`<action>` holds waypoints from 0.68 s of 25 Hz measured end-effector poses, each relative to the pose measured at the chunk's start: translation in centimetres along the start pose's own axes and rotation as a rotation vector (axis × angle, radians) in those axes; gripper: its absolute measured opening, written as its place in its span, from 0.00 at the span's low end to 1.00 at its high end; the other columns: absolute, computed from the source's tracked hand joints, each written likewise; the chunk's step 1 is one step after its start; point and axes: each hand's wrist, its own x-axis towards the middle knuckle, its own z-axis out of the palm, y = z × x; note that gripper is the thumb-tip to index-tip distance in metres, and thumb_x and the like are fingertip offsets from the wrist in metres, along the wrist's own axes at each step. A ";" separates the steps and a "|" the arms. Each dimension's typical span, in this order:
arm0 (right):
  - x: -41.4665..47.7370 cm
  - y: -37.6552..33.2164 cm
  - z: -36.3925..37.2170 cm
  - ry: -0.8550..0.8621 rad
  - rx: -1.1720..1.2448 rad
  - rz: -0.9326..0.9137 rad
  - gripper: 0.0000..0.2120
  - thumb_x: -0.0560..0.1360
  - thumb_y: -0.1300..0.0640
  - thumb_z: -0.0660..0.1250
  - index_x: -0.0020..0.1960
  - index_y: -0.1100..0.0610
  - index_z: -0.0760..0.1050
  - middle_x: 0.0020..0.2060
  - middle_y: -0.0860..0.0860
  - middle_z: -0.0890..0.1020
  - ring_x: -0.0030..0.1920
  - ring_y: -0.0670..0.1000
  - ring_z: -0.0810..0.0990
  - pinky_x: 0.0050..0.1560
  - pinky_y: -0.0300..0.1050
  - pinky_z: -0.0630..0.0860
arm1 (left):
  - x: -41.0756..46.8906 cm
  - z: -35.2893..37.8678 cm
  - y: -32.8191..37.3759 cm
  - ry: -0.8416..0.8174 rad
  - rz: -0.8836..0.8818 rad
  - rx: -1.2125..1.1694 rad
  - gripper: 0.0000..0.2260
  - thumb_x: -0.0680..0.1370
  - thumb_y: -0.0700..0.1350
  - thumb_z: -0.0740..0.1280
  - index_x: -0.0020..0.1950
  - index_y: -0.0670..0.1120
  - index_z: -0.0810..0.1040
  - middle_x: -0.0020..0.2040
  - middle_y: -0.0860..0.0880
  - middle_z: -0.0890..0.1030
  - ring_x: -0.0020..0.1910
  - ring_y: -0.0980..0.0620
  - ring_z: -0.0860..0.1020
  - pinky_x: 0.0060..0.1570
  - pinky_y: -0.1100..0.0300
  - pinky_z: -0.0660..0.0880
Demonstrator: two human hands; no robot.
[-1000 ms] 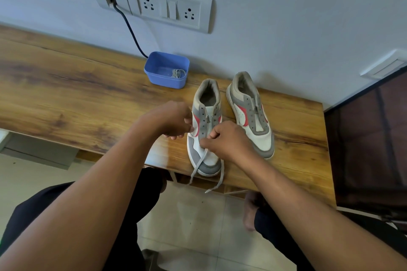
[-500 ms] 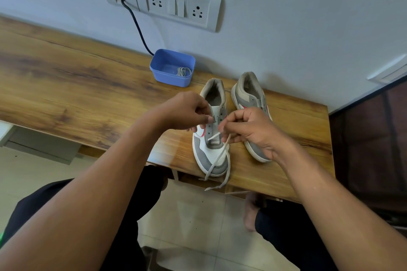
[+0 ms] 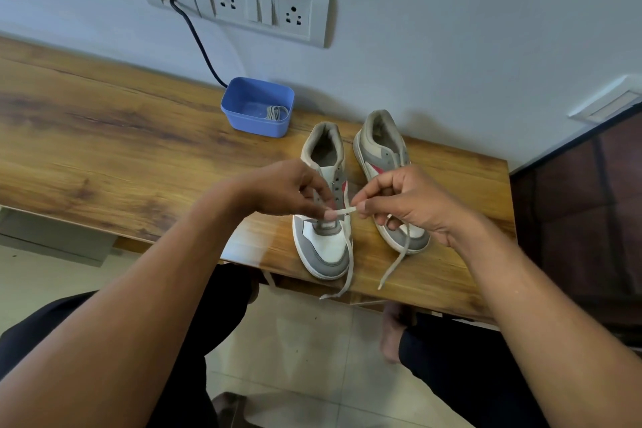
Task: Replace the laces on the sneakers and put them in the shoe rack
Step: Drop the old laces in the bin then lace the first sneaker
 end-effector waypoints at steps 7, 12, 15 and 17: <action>0.1 0.1 -1.7 0.013 -0.068 -0.032 0.04 0.75 0.66 0.76 0.50 0.61 0.86 0.41 0.58 0.88 0.36 0.47 0.81 0.35 0.40 0.77 | 0.1 -1.1 -1.0 -0.017 -0.054 0.145 0.06 0.75 0.52 0.76 0.42 0.51 0.86 0.32 0.56 0.77 0.34 0.59 0.74 0.42 0.59 0.71; 0.4 -0.5 -0.4 0.006 -0.057 -0.123 0.05 0.76 0.62 0.77 0.51 0.60 0.86 0.41 0.56 0.88 0.37 0.47 0.83 0.34 0.38 0.77 | 0.7 0.6 1.1 0.102 0.100 -0.027 0.04 0.75 0.47 0.77 0.44 0.48 0.87 0.37 0.47 0.82 0.33 0.62 0.72 0.38 0.68 0.69; 0.1 -0.2 -2.3 0.029 -0.074 -0.088 0.04 0.75 0.64 0.77 0.50 0.60 0.86 0.40 0.56 0.88 0.36 0.47 0.81 0.34 0.38 0.77 | 0.3 -1.2 -0.8 0.005 -0.017 0.133 0.06 0.74 0.49 0.77 0.41 0.48 0.86 0.40 0.43 0.82 0.38 0.54 0.75 0.44 0.56 0.72; 0.0 -0.1 -2.2 0.019 -0.075 -0.078 0.03 0.75 0.64 0.77 0.49 0.60 0.86 0.40 0.57 0.88 0.36 0.46 0.81 0.34 0.39 0.76 | 0.1 -0.6 -0.7 0.003 -0.019 0.057 0.05 0.74 0.51 0.77 0.44 0.51 0.87 0.41 0.49 0.84 0.40 0.54 0.79 0.44 0.60 0.73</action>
